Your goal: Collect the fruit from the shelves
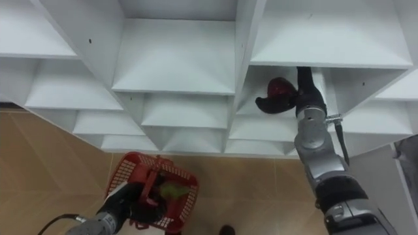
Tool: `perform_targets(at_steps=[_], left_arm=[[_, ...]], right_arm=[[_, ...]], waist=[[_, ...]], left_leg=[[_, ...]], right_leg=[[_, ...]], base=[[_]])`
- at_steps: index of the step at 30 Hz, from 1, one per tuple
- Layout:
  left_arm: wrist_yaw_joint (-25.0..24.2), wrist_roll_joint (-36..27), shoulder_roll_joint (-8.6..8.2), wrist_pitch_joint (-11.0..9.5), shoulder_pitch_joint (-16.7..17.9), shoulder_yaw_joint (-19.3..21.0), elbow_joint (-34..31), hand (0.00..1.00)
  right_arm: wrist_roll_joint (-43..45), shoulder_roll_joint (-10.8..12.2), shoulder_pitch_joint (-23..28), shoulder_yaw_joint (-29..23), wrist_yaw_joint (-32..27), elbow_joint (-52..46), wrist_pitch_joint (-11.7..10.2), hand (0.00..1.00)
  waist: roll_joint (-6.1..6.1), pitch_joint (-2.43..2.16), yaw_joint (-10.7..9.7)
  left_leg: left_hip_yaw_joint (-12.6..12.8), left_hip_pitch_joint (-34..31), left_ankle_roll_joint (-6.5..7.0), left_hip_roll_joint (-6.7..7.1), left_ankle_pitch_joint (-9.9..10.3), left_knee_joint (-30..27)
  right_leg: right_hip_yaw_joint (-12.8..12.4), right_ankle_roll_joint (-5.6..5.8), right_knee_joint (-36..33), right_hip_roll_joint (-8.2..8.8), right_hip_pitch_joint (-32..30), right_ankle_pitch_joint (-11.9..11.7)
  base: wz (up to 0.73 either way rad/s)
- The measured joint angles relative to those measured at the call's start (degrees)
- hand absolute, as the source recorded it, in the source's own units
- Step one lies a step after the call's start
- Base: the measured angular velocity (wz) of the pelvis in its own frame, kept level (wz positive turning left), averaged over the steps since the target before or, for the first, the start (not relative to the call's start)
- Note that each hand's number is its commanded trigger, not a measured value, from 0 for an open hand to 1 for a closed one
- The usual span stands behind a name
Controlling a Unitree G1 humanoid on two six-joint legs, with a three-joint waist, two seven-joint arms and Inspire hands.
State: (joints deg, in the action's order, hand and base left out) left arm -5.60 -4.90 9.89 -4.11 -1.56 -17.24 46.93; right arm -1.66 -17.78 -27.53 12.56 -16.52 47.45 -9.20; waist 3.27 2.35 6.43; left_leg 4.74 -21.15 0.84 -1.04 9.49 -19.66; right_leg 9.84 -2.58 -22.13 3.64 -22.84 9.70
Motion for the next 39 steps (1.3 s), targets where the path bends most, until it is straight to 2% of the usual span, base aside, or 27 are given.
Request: perform_targets(at_steps=[8,25,39], left_arm=[[0.21,0.02,-0.24,0.04,0.14,-1.17,0.22,1.00],[0.49,0.11,-0.25,0.04,0.03,-2.21,-0.13,1.00],[0.47,0.18,-0.27,0.03,-0.63,-3.48,-0.76,1.00]], right_arm=[[1.62,0.27,0.02,-0.06,-2.19,0.00,0.00,0.00],[2.51,1.22,0.15,0.00,-2.07,1.29,0.55,0.00],[3.60,1.94,0.66,0.32,-2.04,1.48,0.66,0.00]], waist=[[0.01,0.00,-0.09],[0.07,0.03,0.10],[0.41,0.25,0.15]], left_leg=[[-0.10,-0.28,0.11,0.24,-0.11,-0.12],[-0.17,-2.20,0.29,0.60,-0.22,-0.24],[0.00,-5.49,0.38,0.88,-0.27,-2.55]], right_leg=[[0.22,0.17,-0.61,0.32,-0.26,0.11],[0.31,0.25,-1.68,0.76,-2.55,0.26],[-0.06,0.07,-4.51,1.44,-6.32,0.93]], base=[[0.01],[0.00],[0.01]])
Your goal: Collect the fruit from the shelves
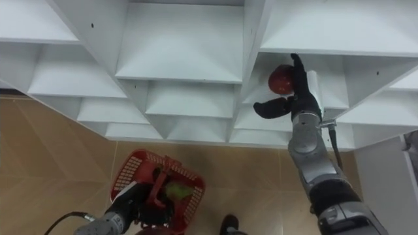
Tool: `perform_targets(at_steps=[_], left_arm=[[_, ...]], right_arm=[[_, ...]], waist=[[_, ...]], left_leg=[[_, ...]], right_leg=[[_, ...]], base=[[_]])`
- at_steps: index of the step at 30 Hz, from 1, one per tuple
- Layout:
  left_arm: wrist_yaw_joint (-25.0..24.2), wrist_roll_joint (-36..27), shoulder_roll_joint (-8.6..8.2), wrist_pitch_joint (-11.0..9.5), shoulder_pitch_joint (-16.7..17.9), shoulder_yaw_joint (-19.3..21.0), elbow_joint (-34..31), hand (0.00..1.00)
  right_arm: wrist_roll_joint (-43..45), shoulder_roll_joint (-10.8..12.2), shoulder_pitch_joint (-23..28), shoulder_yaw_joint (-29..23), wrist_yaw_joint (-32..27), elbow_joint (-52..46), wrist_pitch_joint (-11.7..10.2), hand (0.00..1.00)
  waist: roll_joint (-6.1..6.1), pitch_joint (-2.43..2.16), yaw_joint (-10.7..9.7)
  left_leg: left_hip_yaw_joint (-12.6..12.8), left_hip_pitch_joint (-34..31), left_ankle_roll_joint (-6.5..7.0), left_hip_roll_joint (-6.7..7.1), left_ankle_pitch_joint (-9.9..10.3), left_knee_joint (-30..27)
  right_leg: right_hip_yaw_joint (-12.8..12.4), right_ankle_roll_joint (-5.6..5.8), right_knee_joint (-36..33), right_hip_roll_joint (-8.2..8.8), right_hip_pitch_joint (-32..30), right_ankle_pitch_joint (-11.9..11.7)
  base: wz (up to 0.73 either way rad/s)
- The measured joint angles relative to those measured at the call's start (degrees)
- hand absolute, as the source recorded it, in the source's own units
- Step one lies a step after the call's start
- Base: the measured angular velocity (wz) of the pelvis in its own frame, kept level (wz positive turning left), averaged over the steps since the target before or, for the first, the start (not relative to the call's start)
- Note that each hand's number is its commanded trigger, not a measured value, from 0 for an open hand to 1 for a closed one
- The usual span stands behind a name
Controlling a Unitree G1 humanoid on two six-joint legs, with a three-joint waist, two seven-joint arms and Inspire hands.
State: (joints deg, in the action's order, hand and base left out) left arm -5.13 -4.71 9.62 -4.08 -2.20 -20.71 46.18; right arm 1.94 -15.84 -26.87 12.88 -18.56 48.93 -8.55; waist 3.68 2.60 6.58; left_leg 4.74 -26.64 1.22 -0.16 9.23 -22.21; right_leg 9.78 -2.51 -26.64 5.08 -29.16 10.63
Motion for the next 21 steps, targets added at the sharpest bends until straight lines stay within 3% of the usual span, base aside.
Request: perform_targets(at_steps=[9,13,21], left_arm=[[0.03,-0.10,0.06,-0.01,-2.35,0.07,-0.41,1.00],[0.09,-0.09,0.00,-0.01,-2.84,-0.13,-1.19,1.00],[0.07,-0.07,0.04,1.22,-1.94,-0.62,-3.55,1.00]], right_arm=[[3.12,-0.17,-0.79,-0.08,-1.74,-0.03,-0.38,0.00],[3.18,-0.28,-1.17,-0.18,-1.93,-0.03,-0.59,0.00],[2.90,-0.26,-1.12,-0.19,-1.81,0.00,-0.05,0.00]], waist=[[0.34,0.39,0.10],[0.26,0.69,0.00],[0.10,0.81,0.06]], left_leg=[[0.05,-3.80,-0.01,-0.03,0.07,-2.58],[-0.17,-5.46,-0.10,-0.31,1.38,-5.68],[-0.27,-7.07,-0.27,-0.98,4.10,-11.19]], right_leg=[[-0.17,-0.44,-2.80,0.37,-3.82,0.44],[0.10,-0.74,-5.41,0.60,-5.12,1.49],[0.48,-1.12,-9.82,0.80,-6.10,3.63]], base=[[0.00],[0.02],[0.00]])
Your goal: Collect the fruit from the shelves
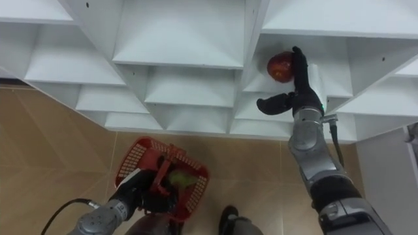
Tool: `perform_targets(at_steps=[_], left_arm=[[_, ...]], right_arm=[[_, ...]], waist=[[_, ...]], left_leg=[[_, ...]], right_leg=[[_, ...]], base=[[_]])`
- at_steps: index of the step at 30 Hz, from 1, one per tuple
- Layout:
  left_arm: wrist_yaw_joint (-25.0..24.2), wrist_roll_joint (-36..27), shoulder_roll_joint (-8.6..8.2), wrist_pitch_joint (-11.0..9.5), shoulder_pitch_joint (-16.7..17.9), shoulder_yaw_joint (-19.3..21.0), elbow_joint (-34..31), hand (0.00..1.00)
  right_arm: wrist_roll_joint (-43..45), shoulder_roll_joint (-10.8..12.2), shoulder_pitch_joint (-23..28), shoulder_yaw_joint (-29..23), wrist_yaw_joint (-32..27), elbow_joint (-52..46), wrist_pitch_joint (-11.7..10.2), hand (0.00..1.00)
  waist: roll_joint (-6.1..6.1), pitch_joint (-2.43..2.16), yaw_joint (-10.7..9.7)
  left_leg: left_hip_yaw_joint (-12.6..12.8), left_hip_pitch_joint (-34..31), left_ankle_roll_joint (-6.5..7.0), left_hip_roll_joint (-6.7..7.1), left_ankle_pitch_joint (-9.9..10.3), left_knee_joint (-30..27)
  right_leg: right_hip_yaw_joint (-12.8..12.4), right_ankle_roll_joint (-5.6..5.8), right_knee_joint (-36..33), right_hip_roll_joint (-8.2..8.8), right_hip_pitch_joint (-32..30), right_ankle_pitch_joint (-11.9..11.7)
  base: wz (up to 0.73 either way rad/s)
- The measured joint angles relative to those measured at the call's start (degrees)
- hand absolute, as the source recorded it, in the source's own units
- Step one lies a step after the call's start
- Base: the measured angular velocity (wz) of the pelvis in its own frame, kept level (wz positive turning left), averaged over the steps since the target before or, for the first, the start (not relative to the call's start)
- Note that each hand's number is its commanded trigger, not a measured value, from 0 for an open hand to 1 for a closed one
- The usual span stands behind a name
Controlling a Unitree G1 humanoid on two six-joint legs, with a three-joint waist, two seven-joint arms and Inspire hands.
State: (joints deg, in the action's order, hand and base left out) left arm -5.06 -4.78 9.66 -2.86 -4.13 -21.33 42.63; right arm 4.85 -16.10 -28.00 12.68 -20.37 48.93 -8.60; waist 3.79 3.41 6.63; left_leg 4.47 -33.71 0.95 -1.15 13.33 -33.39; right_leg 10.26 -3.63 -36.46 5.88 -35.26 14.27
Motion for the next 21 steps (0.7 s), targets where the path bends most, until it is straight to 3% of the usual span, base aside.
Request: perform_targets(at_steps=[21], left_arm=[[0.64,0.01,-0.11,2.57,0.57,-0.12,-1.64,1.00]], right_arm=[[-8.42,-0.08,0.03,-0.39,-0.04,-0.23,0.69,0.00]], waist=[[-0.31,-0.34,-0.06]], left_leg=[[0.14,-1.04,-0.21,0.13,0.85,-3.37]], right_leg=[[-0.08,-0.67,-5.06,0.95,-1.48,1.69]], base=[[0.01]])
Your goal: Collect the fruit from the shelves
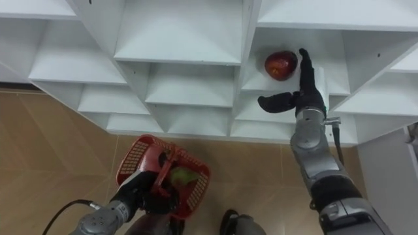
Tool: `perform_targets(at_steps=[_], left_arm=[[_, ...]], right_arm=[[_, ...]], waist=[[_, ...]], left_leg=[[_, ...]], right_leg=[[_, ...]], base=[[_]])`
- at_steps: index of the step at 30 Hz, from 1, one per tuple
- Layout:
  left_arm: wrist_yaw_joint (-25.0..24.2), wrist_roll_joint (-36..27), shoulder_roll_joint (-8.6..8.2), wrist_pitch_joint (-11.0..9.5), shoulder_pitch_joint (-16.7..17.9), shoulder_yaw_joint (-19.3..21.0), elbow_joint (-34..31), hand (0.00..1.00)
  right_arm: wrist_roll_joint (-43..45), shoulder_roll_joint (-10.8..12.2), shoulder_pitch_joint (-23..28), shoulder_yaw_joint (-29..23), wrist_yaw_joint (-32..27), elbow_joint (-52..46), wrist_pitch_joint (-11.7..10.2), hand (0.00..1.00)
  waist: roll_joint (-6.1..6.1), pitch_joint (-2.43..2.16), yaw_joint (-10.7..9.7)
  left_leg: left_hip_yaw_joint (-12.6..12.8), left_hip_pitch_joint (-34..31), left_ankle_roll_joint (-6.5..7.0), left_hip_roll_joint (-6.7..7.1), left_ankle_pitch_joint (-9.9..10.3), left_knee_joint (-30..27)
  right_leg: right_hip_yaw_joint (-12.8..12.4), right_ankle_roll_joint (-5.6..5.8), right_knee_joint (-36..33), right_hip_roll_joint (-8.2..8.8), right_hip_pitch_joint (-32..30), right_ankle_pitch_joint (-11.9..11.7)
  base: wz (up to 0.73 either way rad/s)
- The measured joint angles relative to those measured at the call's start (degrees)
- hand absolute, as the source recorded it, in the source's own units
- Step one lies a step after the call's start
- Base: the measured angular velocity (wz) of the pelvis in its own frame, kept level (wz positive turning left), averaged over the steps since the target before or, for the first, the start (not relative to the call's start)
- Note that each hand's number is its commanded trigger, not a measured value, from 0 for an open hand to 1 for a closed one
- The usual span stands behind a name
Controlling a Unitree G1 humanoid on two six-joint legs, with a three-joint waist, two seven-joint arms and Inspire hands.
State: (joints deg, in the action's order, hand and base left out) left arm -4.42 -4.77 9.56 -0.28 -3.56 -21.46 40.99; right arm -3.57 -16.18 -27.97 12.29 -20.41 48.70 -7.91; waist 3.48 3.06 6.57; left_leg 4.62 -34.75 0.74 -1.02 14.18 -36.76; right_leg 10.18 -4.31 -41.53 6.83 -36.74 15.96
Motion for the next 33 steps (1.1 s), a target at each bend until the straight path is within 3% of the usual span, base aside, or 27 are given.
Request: perform_targets(at_steps=[3,5,13,33], left_arm=[[0.02,-0.07,0.00,0.07,0.19,-0.01,-0.08,1.00],[0.14,-0.12,-0.10,0.34,0.56,-0.11,-0.12,1.00],[1.04,-0.12,-0.20,0.38,0.96,-0.13,-0.11,1.00],[2.71,0.06,-1.30,0.38,2.18,1.11,-0.47,1.00]], right_arm=[[-1.87,0.01,0.07,0.00,0.23,0.01,0.00,0.00],[-4.34,0.01,0.37,0.03,0.58,0.03,0.03,0.00],[-8.21,0.01,0.68,0.04,0.43,0.02,0.04,0.00],[-6.72,0.06,0.50,-2.34,-2.05,-4.37,0.37,0.00]], waist=[[-0.02,-0.24,0.00],[-0.03,-0.77,-0.04],[-0.03,-0.80,-0.05],[0.18,-0.74,-0.12]], left_leg=[[0.01,0.00,0.00,0.02,0.00,-0.18],[0.00,0.14,-0.03,0.02,-0.02,-0.19],[-0.07,0.42,-0.02,0.00,-0.02,-0.32],[0.47,0.80,-0.12,-0.09,-0.10,1.19]], right_leg=[[0.01,-0.02,-0.27,0.07,-0.02,0.03],[0.06,-0.02,-0.27,0.09,0.15,0.03],[0.18,-0.01,-0.16,0.13,0.59,0.02],[-0.37,0.04,0.91,-0.25,0.42,-0.05]], base=[[0.00],[0.00],[0.00],[0.00]])
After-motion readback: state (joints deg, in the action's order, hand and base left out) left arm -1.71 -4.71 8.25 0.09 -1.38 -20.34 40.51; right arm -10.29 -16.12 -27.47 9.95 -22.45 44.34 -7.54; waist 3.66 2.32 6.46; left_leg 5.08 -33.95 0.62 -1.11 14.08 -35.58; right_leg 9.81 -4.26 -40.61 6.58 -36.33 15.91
